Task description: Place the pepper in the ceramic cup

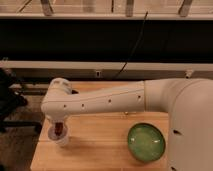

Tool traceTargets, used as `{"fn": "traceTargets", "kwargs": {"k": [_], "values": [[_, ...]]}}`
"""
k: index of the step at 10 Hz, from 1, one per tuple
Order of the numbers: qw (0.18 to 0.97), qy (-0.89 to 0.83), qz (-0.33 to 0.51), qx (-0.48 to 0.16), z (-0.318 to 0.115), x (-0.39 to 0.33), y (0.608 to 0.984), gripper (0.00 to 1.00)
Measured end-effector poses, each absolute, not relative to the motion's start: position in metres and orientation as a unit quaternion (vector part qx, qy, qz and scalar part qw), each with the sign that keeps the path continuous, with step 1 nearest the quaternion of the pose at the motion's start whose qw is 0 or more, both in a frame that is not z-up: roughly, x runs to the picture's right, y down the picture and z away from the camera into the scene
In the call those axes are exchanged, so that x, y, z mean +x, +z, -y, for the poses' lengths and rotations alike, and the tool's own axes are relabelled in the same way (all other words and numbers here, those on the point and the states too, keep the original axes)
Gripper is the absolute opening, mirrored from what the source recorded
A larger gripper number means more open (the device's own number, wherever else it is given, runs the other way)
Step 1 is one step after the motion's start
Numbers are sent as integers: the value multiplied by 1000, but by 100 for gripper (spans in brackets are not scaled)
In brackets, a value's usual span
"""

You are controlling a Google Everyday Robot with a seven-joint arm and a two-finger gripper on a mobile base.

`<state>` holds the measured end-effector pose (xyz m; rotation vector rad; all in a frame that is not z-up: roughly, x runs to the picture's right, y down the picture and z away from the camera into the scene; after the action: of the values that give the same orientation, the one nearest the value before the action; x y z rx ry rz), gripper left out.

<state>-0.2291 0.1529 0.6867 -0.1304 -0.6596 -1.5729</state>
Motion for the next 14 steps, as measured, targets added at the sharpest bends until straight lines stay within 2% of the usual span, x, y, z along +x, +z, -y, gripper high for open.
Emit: {"fn": "traceTargets", "kwargs": {"k": [4, 6, 7, 14], "values": [[653, -694, 298, -54, -155, -235, 686, 48], [652, -693, 302, -52, -156, -238, 686, 71], [651, -693, 304, -51, -156, -239, 686, 78], [650, -693, 308, -48, -156, -240, 690, 80]]}}
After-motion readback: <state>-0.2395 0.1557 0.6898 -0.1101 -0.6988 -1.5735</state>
